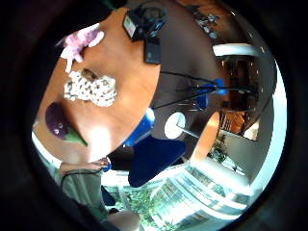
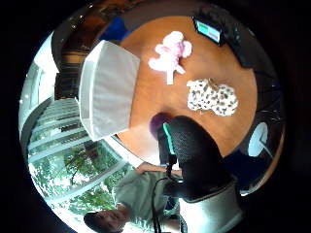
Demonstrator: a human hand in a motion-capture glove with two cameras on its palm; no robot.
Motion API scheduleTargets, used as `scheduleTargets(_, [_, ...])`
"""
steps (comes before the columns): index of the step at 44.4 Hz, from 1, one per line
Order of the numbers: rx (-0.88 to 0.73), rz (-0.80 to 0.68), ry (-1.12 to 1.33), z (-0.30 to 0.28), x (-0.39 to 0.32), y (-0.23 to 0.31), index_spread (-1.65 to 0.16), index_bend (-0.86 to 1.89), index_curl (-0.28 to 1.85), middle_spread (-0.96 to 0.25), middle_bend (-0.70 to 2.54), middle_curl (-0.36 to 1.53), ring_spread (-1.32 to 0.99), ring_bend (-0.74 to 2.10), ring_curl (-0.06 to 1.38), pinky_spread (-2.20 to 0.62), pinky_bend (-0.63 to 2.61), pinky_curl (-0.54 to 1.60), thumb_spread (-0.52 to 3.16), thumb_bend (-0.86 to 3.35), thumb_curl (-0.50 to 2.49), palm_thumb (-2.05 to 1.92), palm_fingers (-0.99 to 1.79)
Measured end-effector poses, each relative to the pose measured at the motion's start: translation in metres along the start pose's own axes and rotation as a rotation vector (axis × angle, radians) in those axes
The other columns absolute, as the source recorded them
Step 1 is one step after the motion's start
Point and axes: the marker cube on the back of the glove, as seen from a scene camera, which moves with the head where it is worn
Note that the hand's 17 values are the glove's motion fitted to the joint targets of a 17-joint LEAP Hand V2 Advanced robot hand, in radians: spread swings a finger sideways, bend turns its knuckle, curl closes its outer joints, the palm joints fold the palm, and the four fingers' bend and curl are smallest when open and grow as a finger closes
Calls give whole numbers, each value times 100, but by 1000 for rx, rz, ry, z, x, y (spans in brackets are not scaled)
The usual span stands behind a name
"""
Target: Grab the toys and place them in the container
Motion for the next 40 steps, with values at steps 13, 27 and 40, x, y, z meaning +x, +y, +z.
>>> scheduleTargets(13, [-112, -146, 69, 140, -6, -37, -18, 4, 3, 0, 18, 12, -3, 37, 12, 0, 80, 26, 100, 3, 12, 6, -13])
scheduleTargets(27, [51, -184, 52, 162, -13, -55, -21, 15, 7, -16, 61, 31, -22, 89, 29, -18, 85, 30, 116, 6, 24, 21, 72])
scheduleTargets(40, [-26, -254, -117, 75, -11, -65, -30, 49, 15, -24, 96, 47, -35, 101, 37, -29, 76, 31, 87, 20, 46, 58, 120])
